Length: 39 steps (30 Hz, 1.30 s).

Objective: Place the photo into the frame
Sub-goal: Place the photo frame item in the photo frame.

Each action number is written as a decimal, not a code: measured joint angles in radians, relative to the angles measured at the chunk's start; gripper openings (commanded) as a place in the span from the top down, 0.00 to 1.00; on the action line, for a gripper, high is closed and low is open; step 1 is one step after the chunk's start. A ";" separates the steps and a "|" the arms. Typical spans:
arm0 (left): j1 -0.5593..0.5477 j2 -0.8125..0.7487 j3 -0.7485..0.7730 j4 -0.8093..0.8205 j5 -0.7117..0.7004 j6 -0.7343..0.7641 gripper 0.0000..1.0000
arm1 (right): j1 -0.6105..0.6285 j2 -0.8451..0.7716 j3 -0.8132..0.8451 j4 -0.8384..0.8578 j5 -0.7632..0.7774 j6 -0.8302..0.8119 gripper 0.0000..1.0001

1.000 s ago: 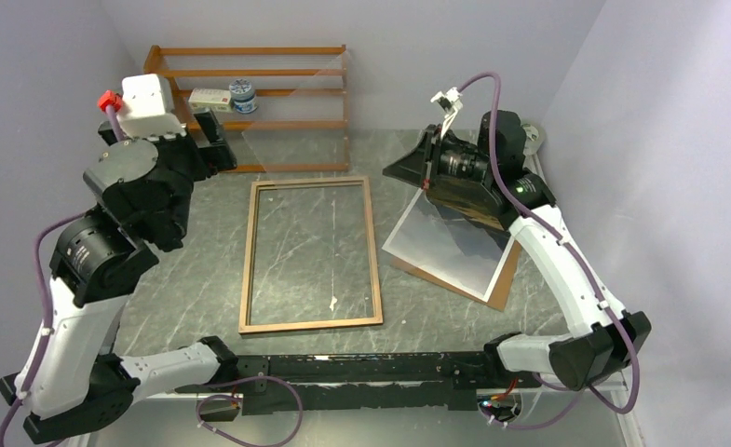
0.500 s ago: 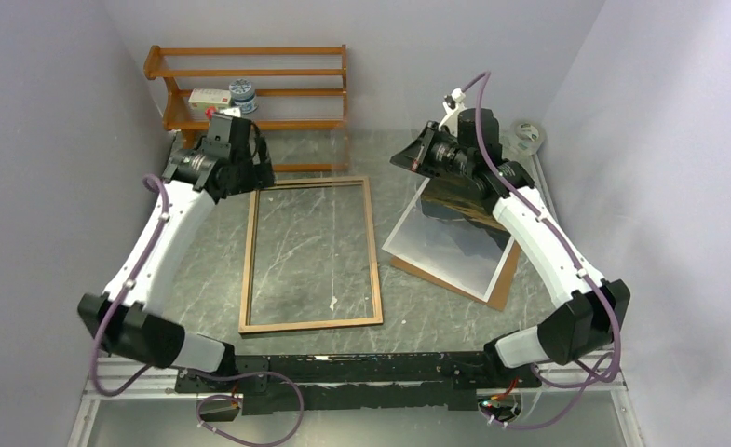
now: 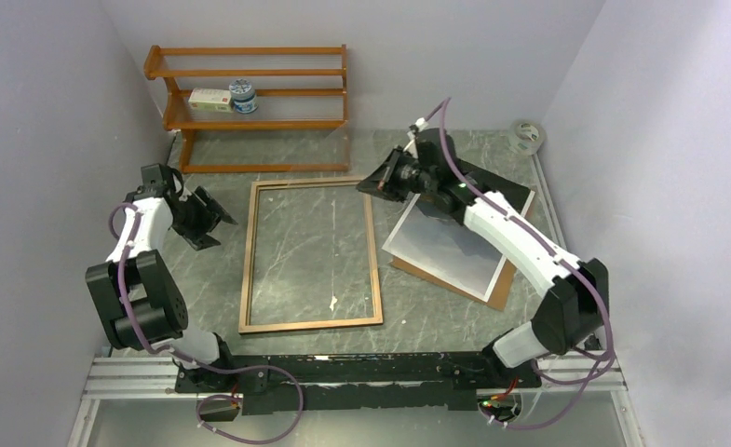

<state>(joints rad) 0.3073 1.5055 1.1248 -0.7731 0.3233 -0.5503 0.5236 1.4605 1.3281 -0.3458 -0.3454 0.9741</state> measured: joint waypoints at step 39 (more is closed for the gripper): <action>0.029 0.312 -0.132 0.258 0.313 -0.063 0.71 | 0.243 0.176 -0.014 0.242 0.259 0.046 1.00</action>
<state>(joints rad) 0.3363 1.8175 0.9924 -0.5148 0.6361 -0.6136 0.7670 1.6363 1.3140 -0.1036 -0.0860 1.0203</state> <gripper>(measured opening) 0.263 0.013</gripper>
